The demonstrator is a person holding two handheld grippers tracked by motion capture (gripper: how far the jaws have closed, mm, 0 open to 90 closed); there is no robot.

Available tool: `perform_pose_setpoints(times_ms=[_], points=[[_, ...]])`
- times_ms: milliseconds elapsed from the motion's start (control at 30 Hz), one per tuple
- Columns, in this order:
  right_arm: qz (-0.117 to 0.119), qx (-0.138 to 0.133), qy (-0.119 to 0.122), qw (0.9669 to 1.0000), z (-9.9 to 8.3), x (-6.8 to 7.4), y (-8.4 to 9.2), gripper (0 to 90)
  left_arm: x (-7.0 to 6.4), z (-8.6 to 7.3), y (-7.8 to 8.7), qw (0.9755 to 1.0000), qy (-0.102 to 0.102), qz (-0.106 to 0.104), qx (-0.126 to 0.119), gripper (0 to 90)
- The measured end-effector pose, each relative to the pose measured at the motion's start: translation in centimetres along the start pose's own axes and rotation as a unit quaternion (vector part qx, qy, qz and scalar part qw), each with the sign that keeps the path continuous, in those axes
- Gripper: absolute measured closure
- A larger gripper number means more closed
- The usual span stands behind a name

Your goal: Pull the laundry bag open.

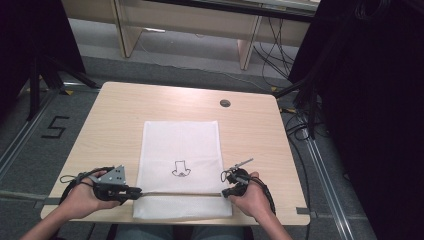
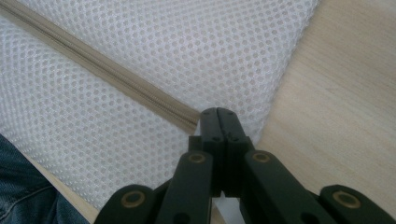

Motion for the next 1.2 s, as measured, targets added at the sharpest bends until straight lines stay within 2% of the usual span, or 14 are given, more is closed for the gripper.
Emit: perform_pose_setpoints(times_ms=[67, 300, 333, 367, 600, 633, 667, 733, 767, 800, 900, 1033, 1067, 1200], points=[[0.001, -0.004, 0.007, 1.0000, 0.1, -0.1, -0.1, 90.0, 0.2, -0.1, 0.1, 1.0000, -0.009, 0.001, 0.003, 81.2], [0.001, -0.005, 0.009, 0.9999, 0.1, -0.1, 0.0, 90.0, 0.3, -0.9, 0.4, 0.9999, 0.006, 0.009, 0.009, 81.2], [0.000, -0.005, 0.009, 0.9999, 0.1, -0.1, 0.0, 90.0, 0.6, -1.2, 0.5, 0.9995, -0.010, 0.018, 0.023, 81.2], [0.001, -0.005, 0.009, 0.9999, 0.1, -0.1, 0.0, 90.0, 0.4, -1.2, 0.5, 0.9997, -0.001, 0.013, 0.020, 81.1], [0.000, -0.004, 0.005, 1.0000, 0.1, -0.1, 0.0, 90.0, 0.6, -1.4, 0.5, 0.9996, 0.000, 0.016, 0.024, 81.0], [0.000, -0.004, 0.005, 1.0000, 0.1, -0.1, 0.0, 90.0, 0.8, -1.7, 0.5, 0.9989, -0.010, 0.025, 0.037, 81.0], [-0.002, -0.003, 0.006, 1.0000, 0.0, -0.2, 0.0, 90.0, 2.4, -2.9, 1.0, 0.9908, -0.053, 0.083, 0.093, 89.9], [0.000, -0.004, 0.010, 0.9999, 0.0, -0.3, 0.1, 90.0, 2.5, -3.2, 1.2, 0.9962, 0.011, 0.063, 0.059, 89.8], [-0.003, 0.002, -0.002, 1.0000, -0.1, -0.2, 0.1, 90.0, 2.4, -2.8, 1.2, 0.9969, 0.015, 0.061, 0.046, 89.8], [-0.002, 0.006, 0.003, 1.0000, 0.0, -0.2, 0.1, 90.0, 2.4, -2.3, 1.1, 0.9967, 0.006, 0.070, 0.041, 89.8], [-0.014, 0.011, 0.020, 0.9996, 0.2, -0.2, 0.0, 90.0, 1.7, -1.5, 0.7, 0.9975, -0.009, 0.061, 0.034, 89.8], [0.001, 0.003, 0.006, 1.0000, 0.0, -0.3, 0.0, 90.0, 2.2, -1.8, 0.8, 0.9966, -0.002, 0.077, 0.030, 89.6], [0.002, 0.005, 0.008, 1.0000, 0.0, -0.3, 0.0, 90.0, 2.5, -1.7, 1.2, 0.9964, 0.012, 0.083, 0.015, 89.6], [0.001, 0.006, 0.017, 0.9998, 0.1, -0.3, 0.0, 90.0, 2.8, -0.8, 1.3, 0.9947, 0.027, 0.099, -0.015, 86.5]])
Point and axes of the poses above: each handheld gripper's, and its own axes: y roughly backward along the jaws, z roughly out of its top, x roughly to its left, the point moved 8 cm from there along -y, roughly forward along the jaws, and after that the axes turned 4 degrees about y, right-handed, at the moved point
